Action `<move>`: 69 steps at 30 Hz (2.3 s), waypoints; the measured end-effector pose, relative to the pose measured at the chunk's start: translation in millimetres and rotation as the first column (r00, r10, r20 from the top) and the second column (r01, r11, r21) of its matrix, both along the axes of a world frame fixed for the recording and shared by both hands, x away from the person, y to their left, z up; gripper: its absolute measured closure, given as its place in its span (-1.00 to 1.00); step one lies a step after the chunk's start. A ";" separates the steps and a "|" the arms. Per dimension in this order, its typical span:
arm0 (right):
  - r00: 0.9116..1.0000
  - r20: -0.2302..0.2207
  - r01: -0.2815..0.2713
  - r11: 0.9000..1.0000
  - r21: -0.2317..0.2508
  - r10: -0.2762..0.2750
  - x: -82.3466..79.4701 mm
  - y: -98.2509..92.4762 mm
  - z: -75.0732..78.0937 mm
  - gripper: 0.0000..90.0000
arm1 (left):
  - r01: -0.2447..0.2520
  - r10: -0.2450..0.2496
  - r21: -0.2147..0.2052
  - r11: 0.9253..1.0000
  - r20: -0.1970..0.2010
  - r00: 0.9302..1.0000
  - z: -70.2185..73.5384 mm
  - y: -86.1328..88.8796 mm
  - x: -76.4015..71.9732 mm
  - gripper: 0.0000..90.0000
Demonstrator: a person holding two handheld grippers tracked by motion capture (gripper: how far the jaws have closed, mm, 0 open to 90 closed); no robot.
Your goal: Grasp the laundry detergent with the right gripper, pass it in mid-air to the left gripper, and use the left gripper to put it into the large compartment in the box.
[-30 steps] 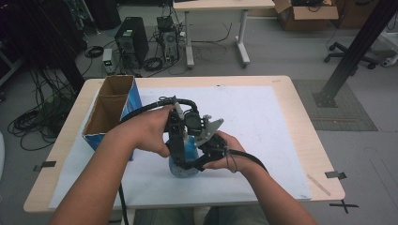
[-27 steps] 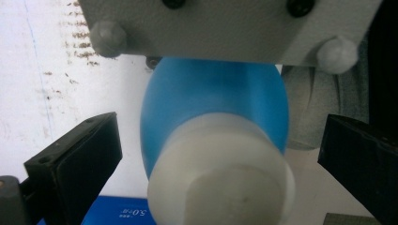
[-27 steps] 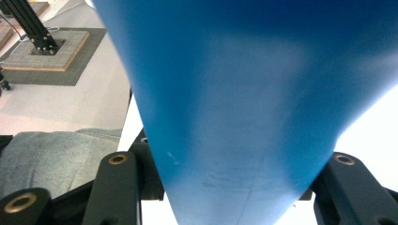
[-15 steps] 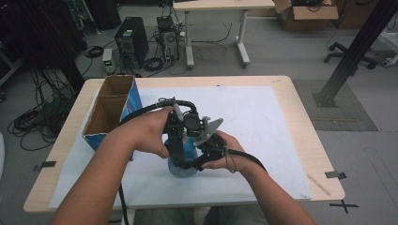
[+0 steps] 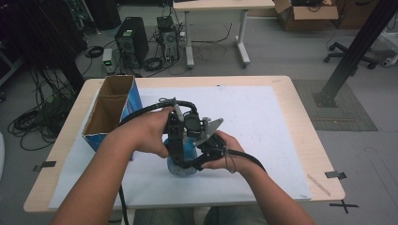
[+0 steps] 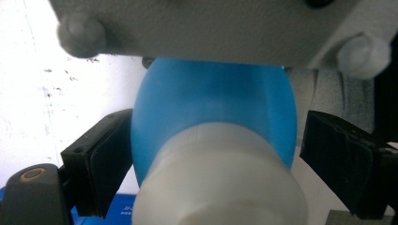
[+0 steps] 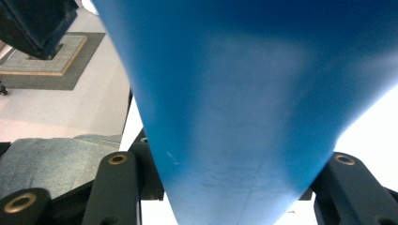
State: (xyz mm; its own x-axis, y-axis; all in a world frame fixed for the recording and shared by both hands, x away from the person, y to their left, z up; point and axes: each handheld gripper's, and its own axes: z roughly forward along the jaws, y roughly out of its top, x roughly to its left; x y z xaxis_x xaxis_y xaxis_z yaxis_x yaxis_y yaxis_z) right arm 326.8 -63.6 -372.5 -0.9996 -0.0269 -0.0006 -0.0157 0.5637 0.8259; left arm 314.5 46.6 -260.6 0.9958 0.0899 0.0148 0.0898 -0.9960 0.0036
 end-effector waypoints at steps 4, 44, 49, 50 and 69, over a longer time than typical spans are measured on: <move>1.000 -0.005 0.004 1.000 0.002 -0.004 -0.7 0.2 0.3 0.02 | 0.001 -0.001 0.002 1.000 0.004 1.000 0.8 0.5 -0.5 -0.64; 1.000 0.004 0.018 1.000 0.011 -0.018 -4.2 1.9 5.1 0.02 | 0.014 -0.016 0.027 1.000 0.061 0.998 3.4 -0.1 -3.4 -0.18; 1.000 0.007 0.019 1.000 0.014 -0.019 -4.2 1.4 6.1 0.02 | 0.027 -0.030 0.039 0.999 0.074 0.997 4.1 -1.9 -5.0 -0.16; 1.000 0.009 0.018 1.000 0.015 -0.018 -4.2 1.3 6.2 0.02 | 0.026 -0.028 0.041 0.999 0.071 0.997 4.1 -2.0 -4.9 -0.16; 0.999 0.020 0.049 0.996 0.079 -0.051 -3.9 -3.9 7.0 -0.21 | 0.013 -0.017 0.057 0.998 0.071 0.997 11.3 -5.2 -6.2 -0.14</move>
